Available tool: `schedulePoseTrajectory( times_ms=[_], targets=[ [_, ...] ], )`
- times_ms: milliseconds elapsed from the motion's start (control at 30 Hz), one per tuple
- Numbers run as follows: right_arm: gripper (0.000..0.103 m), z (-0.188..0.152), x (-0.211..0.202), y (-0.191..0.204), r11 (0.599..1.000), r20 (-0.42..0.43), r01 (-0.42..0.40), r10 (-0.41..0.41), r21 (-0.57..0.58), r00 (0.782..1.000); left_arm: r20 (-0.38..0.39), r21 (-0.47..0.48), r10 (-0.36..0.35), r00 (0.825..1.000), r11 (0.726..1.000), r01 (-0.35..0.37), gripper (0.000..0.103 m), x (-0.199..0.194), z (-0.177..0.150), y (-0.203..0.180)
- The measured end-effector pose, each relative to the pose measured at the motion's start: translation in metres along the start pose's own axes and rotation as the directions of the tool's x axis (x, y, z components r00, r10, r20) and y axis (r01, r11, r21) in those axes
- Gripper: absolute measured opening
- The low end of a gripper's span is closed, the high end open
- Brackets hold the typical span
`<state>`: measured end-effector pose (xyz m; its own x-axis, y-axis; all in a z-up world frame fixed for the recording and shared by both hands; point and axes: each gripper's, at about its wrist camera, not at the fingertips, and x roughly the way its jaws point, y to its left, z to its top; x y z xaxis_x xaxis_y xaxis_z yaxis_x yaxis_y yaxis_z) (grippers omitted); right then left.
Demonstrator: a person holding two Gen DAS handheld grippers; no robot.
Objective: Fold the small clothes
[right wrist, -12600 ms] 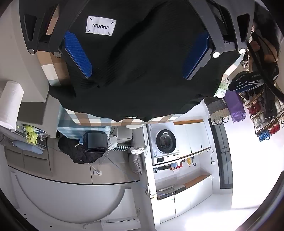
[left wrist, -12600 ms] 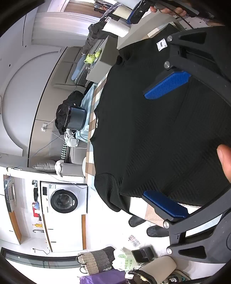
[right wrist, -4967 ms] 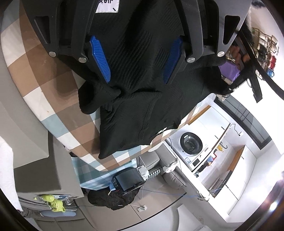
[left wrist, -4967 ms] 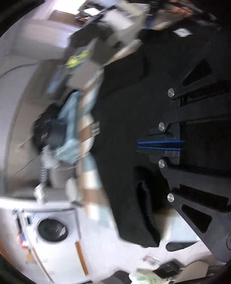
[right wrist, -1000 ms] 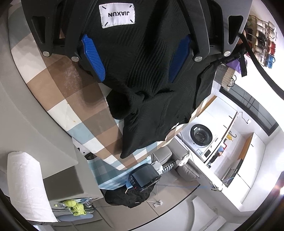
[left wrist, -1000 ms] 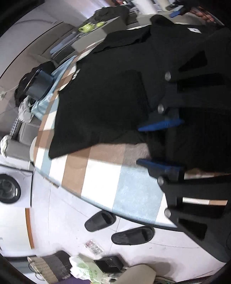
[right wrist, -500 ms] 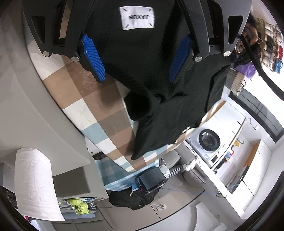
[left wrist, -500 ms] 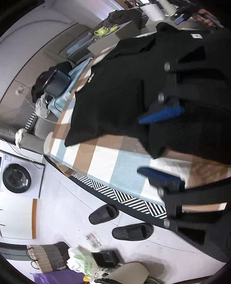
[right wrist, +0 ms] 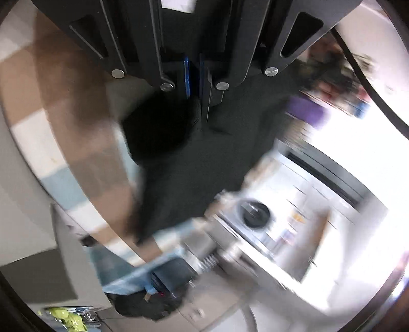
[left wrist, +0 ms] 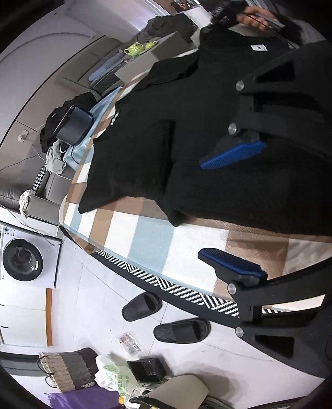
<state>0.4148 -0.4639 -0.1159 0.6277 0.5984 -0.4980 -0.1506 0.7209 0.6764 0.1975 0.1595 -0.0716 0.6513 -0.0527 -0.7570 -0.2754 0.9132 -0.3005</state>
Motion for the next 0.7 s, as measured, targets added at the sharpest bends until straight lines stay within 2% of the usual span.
schedulePoseTrajectory(
  times_ms=[33,67,100,200,233,267,333,467,500,567,600,633,667,700],
  targets=[
    [0.005,0.003,-0.003,-0.004,0.999,0.018,0.045,-0.045,0.009,0.999,-0.002,-0.001,-0.003,1.000,1.000,0.003,0.062,0.000,-0.002,0.001],
    [0.005,0.006,-0.003,-0.011,0.992,0.023,0.128,-0.128,0.014,0.992,-0.007,-0.003,-0.008,1.000,1.000,0.008,0.062,0.001,-0.002,0.003],
    [0.005,0.007,-0.001,-0.017,0.985,0.006,0.169,-0.169,0.029,0.986,-0.018,-0.007,-0.012,1.000,1.000,0.012,0.062,0.003,-0.003,0.003],
    [0.009,0.006,0.005,-0.025,0.974,-0.050,0.224,-0.223,0.016,0.973,-0.038,-0.009,-0.021,0.999,1.000,0.020,0.062,0.009,-0.004,0.004],
    [0.015,0.005,0.004,-0.025,0.969,-0.043,0.246,-0.246,0.002,0.968,-0.043,-0.007,-0.020,0.999,1.000,0.019,0.062,0.011,-0.005,0.003],
    [0.027,0.003,0.002,-0.026,0.965,-0.041,0.262,-0.262,-0.006,0.964,-0.049,-0.004,-0.026,0.998,1.000,0.026,0.062,0.012,-0.006,0.002],
    [0.040,0.000,0.000,-0.028,0.972,-0.053,0.234,-0.234,-0.009,0.971,-0.062,-0.003,-0.041,0.997,0.999,0.040,0.062,0.016,-0.007,0.001],
    [0.041,-0.002,0.006,-0.029,0.972,-0.072,0.232,-0.235,-0.046,0.969,-0.075,0.013,-0.045,0.996,0.999,0.046,0.061,0.024,-0.007,-0.003],
    [0.041,-0.004,0.009,-0.029,0.971,-0.078,0.232,-0.236,-0.056,0.969,-0.073,0.014,-0.044,0.996,0.999,0.045,0.056,0.025,-0.006,-0.005],
    [0.040,-0.004,0.017,-0.026,0.973,-0.095,0.220,-0.226,-0.076,0.969,-0.067,0.016,-0.056,0.996,0.998,0.057,0.038,0.027,-0.007,-0.006],
    [0.038,-0.008,0.017,-0.022,0.973,-0.096,0.211,-0.220,-0.089,0.971,-0.057,0.014,-0.068,0.996,0.998,0.069,0.024,0.027,-0.007,-0.006],
    [0.033,-0.010,0.018,-0.018,0.974,-0.092,0.201,-0.211,-0.105,0.973,-0.052,0.014,-0.073,0.996,0.997,0.074,0.013,0.026,-0.008,-0.005],
    [0.020,-0.011,0.018,-0.013,0.975,-0.077,0.180,-0.191,-0.127,0.979,-0.043,0.013,-0.078,0.996,0.997,0.078,0.009,0.026,-0.008,-0.005],
    [0.013,-0.012,0.017,-0.010,0.976,-0.062,0.169,-0.179,-0.140,0.982,-0.033,0.014,-0.079,0.996,0.997,0.080,0.005,0.025,-0.008,-0.004]
  ],
)
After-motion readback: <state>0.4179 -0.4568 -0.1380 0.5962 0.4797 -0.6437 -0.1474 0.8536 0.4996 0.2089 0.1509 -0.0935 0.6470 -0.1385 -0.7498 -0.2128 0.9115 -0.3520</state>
